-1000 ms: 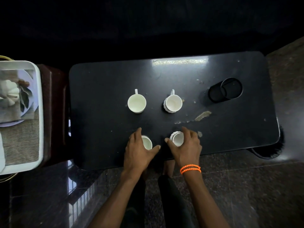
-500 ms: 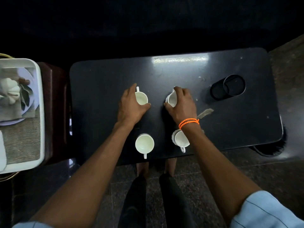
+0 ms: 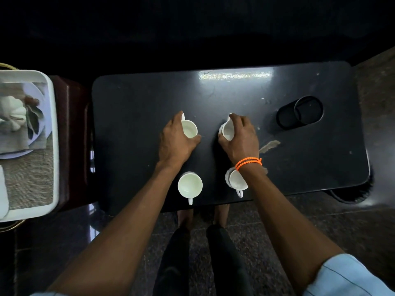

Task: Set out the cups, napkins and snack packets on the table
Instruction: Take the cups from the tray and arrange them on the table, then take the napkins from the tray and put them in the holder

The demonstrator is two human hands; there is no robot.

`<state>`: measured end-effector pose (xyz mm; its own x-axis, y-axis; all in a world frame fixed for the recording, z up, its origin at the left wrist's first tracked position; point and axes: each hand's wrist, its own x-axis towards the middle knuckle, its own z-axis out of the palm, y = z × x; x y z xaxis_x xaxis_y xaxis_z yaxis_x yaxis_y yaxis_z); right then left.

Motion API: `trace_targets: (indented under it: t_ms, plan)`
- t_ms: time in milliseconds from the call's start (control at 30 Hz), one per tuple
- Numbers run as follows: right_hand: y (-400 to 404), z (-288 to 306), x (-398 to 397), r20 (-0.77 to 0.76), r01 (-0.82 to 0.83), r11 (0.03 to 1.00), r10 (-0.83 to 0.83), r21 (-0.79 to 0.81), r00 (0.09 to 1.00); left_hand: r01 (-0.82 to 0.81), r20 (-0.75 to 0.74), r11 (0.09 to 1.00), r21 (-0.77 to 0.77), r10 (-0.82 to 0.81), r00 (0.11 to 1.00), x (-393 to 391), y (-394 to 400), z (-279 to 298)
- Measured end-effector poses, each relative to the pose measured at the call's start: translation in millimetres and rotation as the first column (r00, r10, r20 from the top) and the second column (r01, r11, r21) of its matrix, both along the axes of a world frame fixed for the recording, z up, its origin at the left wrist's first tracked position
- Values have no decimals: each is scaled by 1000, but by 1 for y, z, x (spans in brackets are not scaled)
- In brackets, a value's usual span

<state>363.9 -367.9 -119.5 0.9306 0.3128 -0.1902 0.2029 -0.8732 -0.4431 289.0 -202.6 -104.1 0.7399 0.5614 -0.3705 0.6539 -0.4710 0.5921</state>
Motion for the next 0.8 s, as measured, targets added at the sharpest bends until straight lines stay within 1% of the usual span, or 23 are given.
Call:
trace_targets:
  t_ms: [133, 267, 367, 467, 533, 633, 800]
  plan:
    - [1, 1, -1, -2, -1, 1000, 1, -14, 1000, 3, -6, 1000, -10, -3, 1000, -2, -3, -1]
    - [0, 4, -6, 120, -1, 997, 11, -83, 993, 19, 13, 1000, -25, -18, 1000, -7, -3, 3]
    - [12, 11, -9, 195, -20, 999, 29, -48, 980, -6, 60, 1000, -27, 8, 998, -16, 7, 10]
    - [37, 20, -16, 247, -99, 995, 95, 6, 964, -39, 94, 998, -39, 43, 995, -32, 26, 18]
    - [62, 28, -23, 272, -165, 985, 144, 54, 952, -85, 112, 995, -46, 90, 990, -45, 44, 24]
    - [107, 40, -36, 272, -258, 960, 222, 107, 937, -195, 161, 981, -24, 196, 967, -65, 75, 36]
    - [192, 60, -74, 225, -458, 878, 423, 136, 878, -412, 215, 911, 22, 398, 892, -111, 131, 58]
